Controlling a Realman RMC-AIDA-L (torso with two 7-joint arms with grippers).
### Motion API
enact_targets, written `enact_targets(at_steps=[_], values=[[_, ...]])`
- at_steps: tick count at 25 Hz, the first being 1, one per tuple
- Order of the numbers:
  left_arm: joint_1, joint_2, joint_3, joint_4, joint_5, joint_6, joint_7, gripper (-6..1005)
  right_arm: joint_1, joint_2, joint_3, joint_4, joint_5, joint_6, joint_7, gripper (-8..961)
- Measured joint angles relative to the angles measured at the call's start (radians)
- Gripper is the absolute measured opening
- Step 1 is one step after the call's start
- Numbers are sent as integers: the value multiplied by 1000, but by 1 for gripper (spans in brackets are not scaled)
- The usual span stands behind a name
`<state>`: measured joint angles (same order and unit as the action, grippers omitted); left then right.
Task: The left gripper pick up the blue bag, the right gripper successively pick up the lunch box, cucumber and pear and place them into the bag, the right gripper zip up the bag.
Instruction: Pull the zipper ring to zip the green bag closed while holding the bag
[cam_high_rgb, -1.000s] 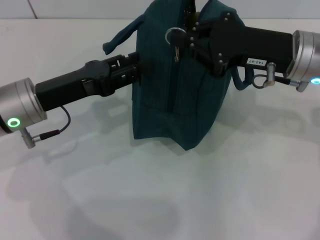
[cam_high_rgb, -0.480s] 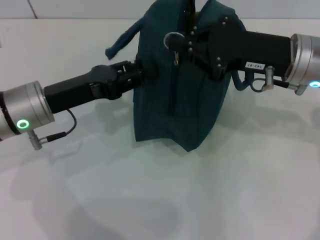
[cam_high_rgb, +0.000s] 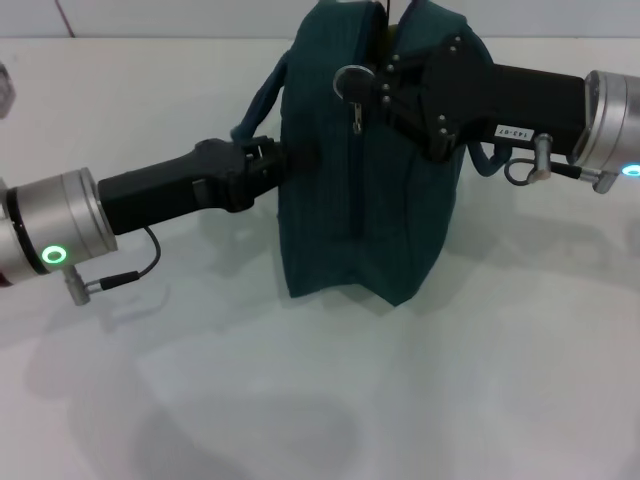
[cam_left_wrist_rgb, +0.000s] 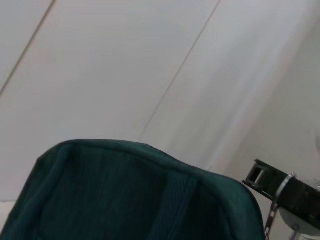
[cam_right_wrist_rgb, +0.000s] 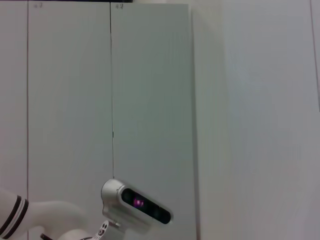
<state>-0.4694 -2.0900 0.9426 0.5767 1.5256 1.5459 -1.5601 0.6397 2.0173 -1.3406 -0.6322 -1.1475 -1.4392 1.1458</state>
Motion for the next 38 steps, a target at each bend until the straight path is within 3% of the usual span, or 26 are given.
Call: enact_targets(at_steps=[12, 23, 38], values=[[-2, 2, 58, 1, 2, 2, 34, 75, 1, -11, 54, 0, 0, -11, 85, 10], [6, 2, 126, 8, -3, 22, 44, 59, 21, -29, 136, 80, -9, 5, 321, 11], [71, 7, 123, 7, -4, 155, 89, 58, 32, -28, 153, 114, -10, 168, 328, 12]])
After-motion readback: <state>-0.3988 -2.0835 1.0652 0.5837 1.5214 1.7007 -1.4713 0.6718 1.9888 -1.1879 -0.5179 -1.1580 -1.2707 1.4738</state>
